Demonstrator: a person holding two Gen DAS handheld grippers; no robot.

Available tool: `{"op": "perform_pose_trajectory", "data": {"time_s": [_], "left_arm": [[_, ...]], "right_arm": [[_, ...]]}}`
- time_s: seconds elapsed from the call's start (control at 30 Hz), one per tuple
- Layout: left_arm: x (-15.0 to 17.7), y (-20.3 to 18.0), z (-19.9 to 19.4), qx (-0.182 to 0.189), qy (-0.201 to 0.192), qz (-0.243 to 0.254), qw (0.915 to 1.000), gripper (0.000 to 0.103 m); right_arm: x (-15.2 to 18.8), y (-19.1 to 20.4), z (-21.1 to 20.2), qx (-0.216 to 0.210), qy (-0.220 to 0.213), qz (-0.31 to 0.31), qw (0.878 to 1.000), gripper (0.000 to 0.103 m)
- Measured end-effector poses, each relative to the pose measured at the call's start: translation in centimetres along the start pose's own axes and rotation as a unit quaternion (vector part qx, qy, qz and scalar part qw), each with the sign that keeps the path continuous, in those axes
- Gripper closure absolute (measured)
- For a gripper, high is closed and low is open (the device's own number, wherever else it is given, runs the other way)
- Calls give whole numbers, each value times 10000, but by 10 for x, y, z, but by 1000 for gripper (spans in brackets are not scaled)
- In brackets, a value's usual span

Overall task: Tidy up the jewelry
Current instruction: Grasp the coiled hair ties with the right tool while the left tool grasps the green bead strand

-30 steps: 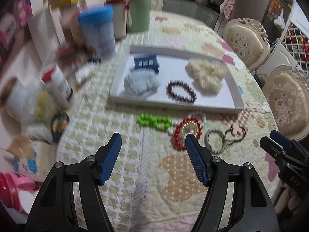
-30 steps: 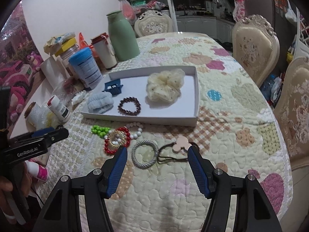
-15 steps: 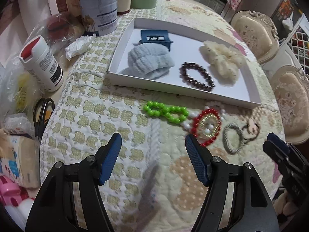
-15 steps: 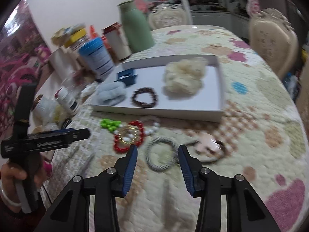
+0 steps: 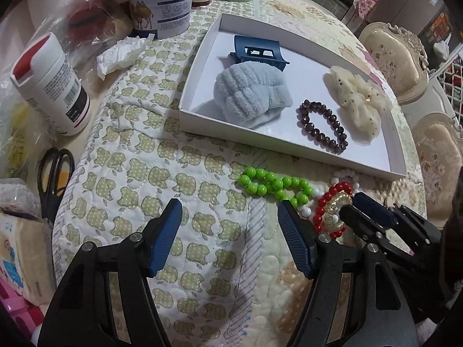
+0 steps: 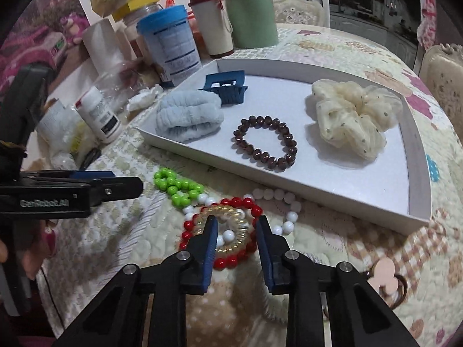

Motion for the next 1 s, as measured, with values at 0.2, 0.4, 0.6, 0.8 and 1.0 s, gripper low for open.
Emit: {"op": "perform_pose_trajectory", "data": {"time_s": [0.2,0.4,0.6,0.8,1.0], "left_arm": [[-5,-5,8,89,69,32,9999,34],[-11,-20,15,-14,1,351,9994,34],[-18,-34,29,-229,-20,666,9975,35],[-18,-44,37,-218,-11,827,9963,86],[-14,-38,19,-32,-83,779,9969,95]], "right_arm": [[2,-4,1,-81,25,-27,10000,94],[4,-19,-38,-165,-353,353,9986,94],[11,-38,-61,-221,-452,728,9961,94],[16,-40,-71,-209,-504,817,9952,94],[16,-41,-84,-236,-620,824,9944,94]]}}
Point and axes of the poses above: each gripper's, at about its wrist camera, not at the fingertips, and z roughly the way its jaws point, y to its left, x to its underside, the point moved 5 cm from there along z, roughly the way its jaws point, and after that the axes turned 2 degrees about z, right-handed, at the moved point
